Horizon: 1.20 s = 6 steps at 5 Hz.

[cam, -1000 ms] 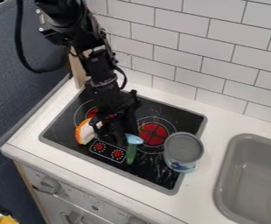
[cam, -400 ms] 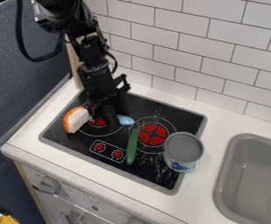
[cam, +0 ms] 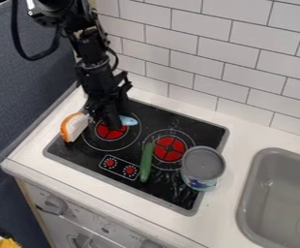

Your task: Moved the blue spatula to the centre of the burner

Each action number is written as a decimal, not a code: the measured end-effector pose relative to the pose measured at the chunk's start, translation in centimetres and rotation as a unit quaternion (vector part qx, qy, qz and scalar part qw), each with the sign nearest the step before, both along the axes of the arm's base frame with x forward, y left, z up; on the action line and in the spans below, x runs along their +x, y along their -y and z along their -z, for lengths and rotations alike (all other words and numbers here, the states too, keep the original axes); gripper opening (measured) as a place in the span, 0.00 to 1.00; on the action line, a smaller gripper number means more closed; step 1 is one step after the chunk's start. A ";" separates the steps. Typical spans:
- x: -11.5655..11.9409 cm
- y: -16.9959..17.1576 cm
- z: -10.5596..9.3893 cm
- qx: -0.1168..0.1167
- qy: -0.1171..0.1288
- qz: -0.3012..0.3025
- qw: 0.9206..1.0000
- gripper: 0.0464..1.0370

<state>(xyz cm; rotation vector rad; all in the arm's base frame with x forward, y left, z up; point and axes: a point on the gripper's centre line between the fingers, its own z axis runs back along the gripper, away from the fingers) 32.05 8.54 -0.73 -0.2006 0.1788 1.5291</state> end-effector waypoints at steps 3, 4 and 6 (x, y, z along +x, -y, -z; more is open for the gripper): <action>-0.1 -2.1 0.5 0.028 -0.013 -0.022 0.999 0.29; 0.0 -1.9 0.0 0.035 -0.010 -0.011 0.999 0.29; 1.7 2.2 -2.6 0.076 0.049 0.068 0.994 0.29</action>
